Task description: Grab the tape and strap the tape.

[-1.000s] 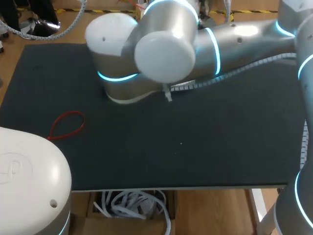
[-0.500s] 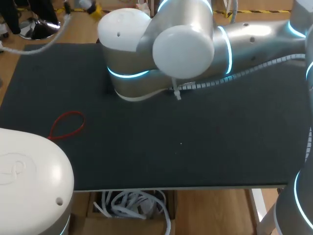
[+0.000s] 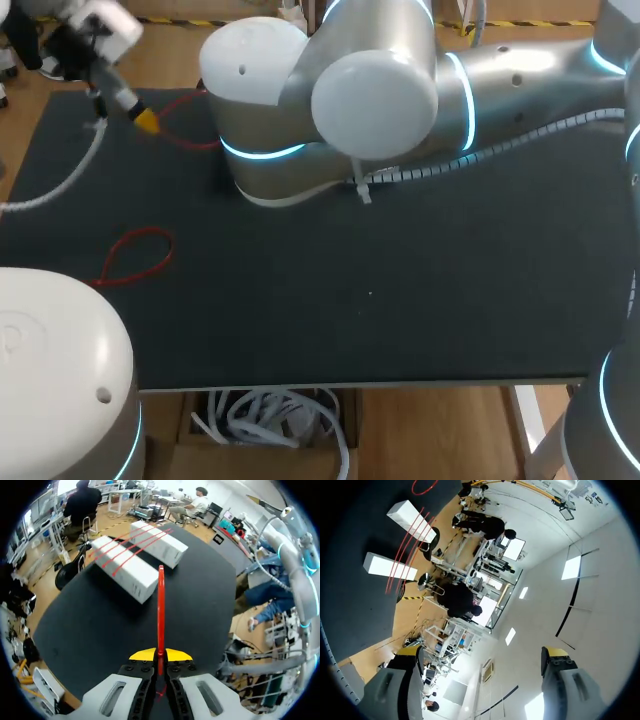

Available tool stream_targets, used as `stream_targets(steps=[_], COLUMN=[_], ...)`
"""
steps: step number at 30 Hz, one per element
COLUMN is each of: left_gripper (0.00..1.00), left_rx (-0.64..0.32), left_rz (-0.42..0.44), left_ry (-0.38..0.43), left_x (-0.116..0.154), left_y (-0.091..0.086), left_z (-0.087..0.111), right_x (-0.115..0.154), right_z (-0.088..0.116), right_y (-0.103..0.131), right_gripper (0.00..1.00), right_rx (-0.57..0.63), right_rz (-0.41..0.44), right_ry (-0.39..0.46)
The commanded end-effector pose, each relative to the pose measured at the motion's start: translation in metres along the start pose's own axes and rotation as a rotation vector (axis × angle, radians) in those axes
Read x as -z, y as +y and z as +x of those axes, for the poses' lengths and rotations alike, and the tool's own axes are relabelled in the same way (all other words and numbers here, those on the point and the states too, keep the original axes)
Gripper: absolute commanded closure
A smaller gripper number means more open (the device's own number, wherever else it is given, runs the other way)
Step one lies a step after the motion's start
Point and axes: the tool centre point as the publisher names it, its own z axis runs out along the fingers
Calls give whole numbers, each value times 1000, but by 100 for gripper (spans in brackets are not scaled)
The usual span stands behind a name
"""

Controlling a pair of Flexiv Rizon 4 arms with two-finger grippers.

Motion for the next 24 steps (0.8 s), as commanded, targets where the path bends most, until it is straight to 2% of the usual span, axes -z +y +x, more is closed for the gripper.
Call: stream_targets(steps=[1,6,7,11,14,20,24], left_gripper=[100,100,100,100,100,100,100], left_rx=[41,64,71,86,90,140,166], left_rz=[-8,-145,-195,-269,-302,-312,-280], left_ry=[11,58,76,110,119,135,124], left_x=[1,5,7,6,7,5,6], left_y=[52,80,88,106,117,141,154], left_z=[-14,-23,-25,-35,-41,-45,-46], right_x=[0,0,0,0,0,0,0], right_z=[-1,-1,-1,-1,-1,-1,-1], right_y=[-2,-2,-2,-2,-2,-2,-2], right_gripper=[0,0,0,0,0,0,0], right_rx=[3,3,3,3,3,3,3], right_rz=[-4,-4,-4,-4,-4,-4,-4], right_ry=[3,3,3,3,3,3,3])
